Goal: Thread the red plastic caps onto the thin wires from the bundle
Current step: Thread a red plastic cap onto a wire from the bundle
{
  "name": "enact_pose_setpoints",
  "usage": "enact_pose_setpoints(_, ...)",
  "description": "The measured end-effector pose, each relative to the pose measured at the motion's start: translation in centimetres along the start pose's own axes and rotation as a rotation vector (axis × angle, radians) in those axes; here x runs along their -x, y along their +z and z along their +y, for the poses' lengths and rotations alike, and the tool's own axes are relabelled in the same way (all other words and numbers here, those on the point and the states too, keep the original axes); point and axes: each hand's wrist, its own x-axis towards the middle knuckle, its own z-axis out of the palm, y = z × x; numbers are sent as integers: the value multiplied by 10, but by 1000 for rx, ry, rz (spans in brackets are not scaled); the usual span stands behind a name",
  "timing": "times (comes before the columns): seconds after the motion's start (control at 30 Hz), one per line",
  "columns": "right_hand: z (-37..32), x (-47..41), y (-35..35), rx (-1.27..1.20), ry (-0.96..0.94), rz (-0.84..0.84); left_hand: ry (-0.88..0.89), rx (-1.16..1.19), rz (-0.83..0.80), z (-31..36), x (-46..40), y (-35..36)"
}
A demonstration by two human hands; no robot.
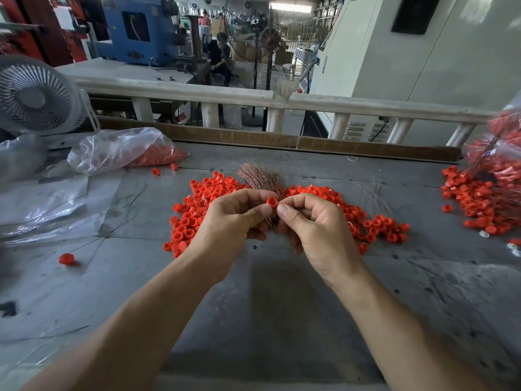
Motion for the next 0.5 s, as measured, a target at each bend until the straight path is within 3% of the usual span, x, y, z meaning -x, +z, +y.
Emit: enact_pose_setpoints(0.5, 2, -1, 0, 13, 30, 23, 7, 19, 25, -3, -1, 0)
